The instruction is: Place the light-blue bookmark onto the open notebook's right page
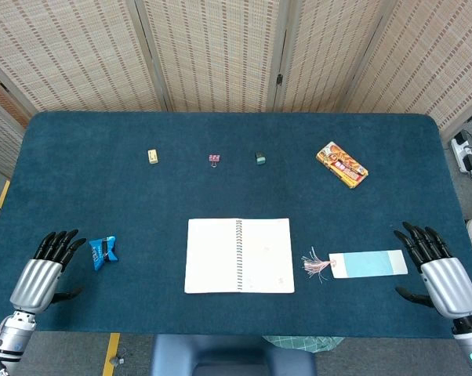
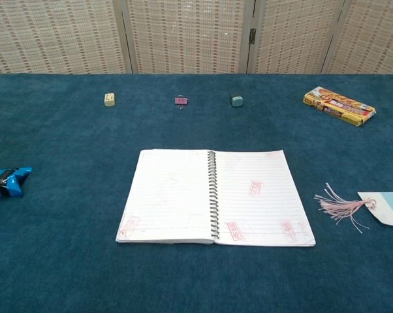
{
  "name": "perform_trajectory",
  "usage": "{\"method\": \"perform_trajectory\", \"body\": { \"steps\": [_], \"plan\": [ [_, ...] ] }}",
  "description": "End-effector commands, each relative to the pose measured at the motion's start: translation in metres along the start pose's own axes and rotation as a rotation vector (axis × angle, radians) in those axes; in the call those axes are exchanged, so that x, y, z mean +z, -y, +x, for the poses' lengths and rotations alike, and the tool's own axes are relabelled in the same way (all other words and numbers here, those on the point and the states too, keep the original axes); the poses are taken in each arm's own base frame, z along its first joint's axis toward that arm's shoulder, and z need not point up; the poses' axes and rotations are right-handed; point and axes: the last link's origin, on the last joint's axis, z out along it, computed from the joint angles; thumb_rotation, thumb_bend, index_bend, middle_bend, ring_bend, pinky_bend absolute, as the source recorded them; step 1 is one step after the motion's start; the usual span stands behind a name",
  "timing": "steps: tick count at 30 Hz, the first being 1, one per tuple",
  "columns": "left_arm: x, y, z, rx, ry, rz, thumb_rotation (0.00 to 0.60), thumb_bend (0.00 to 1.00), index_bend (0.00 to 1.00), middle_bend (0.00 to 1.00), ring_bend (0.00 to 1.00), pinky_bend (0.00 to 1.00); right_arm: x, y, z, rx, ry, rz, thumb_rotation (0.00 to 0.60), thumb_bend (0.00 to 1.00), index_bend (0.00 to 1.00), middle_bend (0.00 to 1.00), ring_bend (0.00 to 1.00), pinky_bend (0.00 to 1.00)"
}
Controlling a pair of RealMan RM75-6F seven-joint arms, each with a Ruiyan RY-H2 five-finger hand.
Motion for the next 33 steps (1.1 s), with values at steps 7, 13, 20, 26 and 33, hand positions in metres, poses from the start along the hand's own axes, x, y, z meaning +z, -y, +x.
{"method": "perform_trajectory", "body": {
  "steps": [7, 13, 20, 26, 33],
  "plan": [
    [-0.001, 0.000, 0.002, -0.006, -0.007, 0.000, 0.600, 0.17, 0.17, 0.09, 0.01, 0.00, 0.003, -0.002, -0.008, -0.048, 0.098, -0.053, 0.600, 0.00, 0.00, 0.00, 0.00, 0.00],
    [0.002, 0.000, 0.000, -0.012, 0.011, -0.015, 0.600, 0.17, 0.17, 0.09, 0.01, 0.00, 0.018, -0.011, -0.027, -0.113, 0.241, -0.066, 0.600, 0.00, 0.10, 0.00, 0.00, 0.00],
    [0.001, 0.000, 0.003, -0.040, 0.004, -0.016, 0.600, 0.17, 0.17, 0.09, 0.01, 0.00, 0.044, -0.024, -0.039, -0.198, 0.358, -0.137, 0.600, 0.01, 0.19, 0.00, 0.00, 0.00],
    [0.000, 0.001, 0.004, -0.041, 0.004, -0.018, 0.600, 0.17, 0.17, 0.09, 0.01, 0.00, 0.059, -0.022, -0.054, -0.224, 0.393, -0.153, 0.600, 0.07, 0.26, 0.00, 0.00, 0.00],
    [-0.001, 0.002, 0.007, -0.054, -0.005, -0.016, 0.600, 0.17, 0.17, 0.09, 0.01, 0.00, 0.076, -0.018, -0.074, -0.206, 0.421, -0.147, 0.600, 0.09, 0.28, 0.00, 0.00, 0.00]
  ]
}}
